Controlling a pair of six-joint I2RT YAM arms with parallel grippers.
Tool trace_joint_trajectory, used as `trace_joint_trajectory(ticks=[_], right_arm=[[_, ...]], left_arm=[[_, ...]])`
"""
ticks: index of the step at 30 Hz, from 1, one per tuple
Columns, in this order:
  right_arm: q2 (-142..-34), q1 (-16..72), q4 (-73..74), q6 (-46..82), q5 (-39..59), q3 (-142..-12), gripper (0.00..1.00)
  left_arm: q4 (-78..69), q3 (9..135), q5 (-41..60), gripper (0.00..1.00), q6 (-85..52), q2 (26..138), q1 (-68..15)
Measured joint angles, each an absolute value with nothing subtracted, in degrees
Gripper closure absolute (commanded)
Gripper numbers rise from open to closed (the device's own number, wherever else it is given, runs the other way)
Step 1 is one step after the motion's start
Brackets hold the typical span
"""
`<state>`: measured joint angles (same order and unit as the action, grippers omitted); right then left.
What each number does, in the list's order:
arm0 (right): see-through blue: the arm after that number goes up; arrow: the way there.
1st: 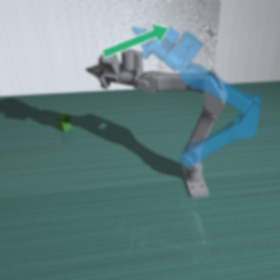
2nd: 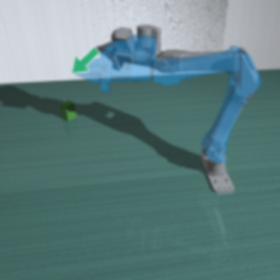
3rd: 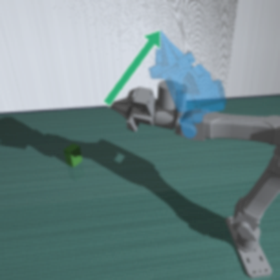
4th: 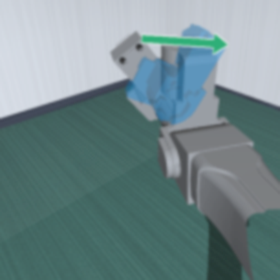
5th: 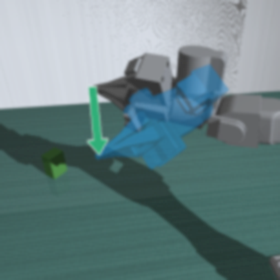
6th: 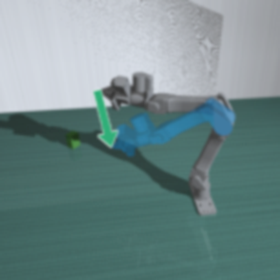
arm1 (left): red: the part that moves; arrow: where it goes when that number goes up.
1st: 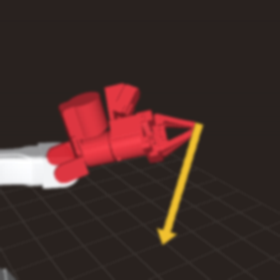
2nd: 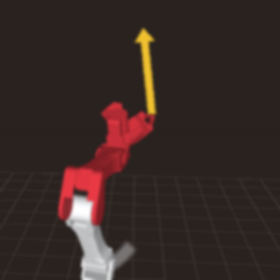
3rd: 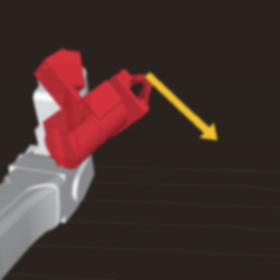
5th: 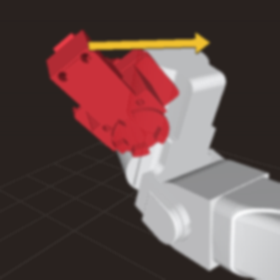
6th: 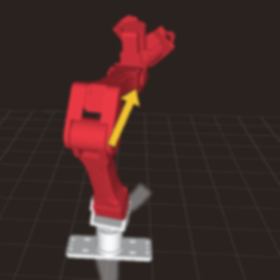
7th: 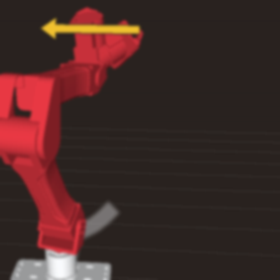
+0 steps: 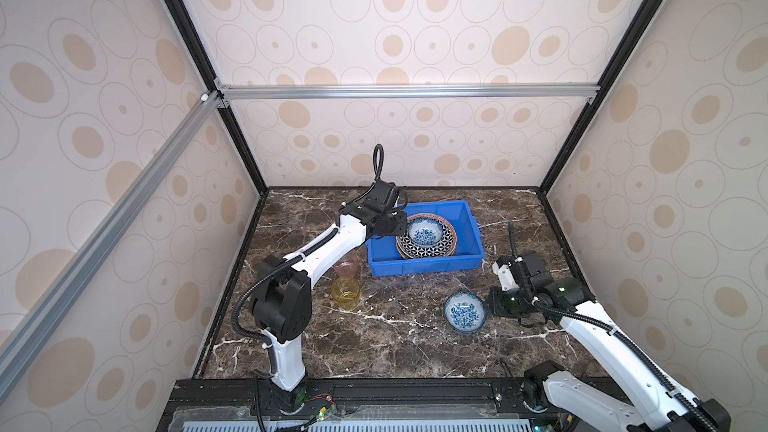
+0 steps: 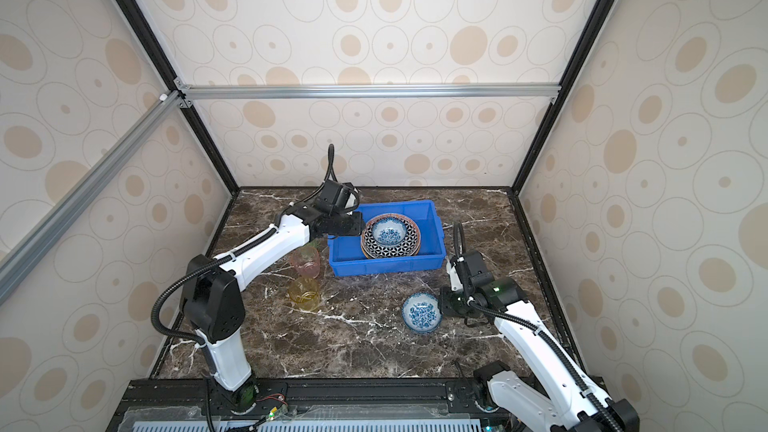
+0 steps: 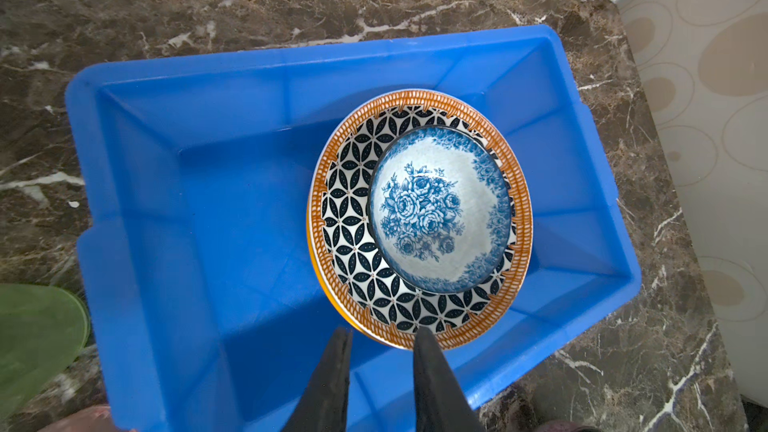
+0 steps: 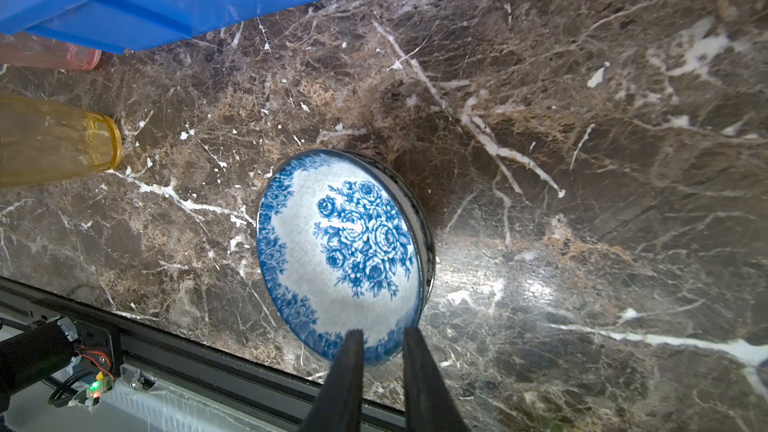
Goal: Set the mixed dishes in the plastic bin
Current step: 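Open the left gripper and raise it off the placed bowl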
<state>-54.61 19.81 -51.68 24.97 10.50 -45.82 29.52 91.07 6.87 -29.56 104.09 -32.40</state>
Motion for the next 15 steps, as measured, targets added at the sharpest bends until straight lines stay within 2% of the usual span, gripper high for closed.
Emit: trace_joint_trajectory(ticks=[15], right_arm=[[-57.9, 19.8, -49.7, 27.6, 9.0, -43.5, 0.83]], left_arm=[[29.7, 83.9, 6.0, 0.73, -27.6, 95.7, -38.0]])
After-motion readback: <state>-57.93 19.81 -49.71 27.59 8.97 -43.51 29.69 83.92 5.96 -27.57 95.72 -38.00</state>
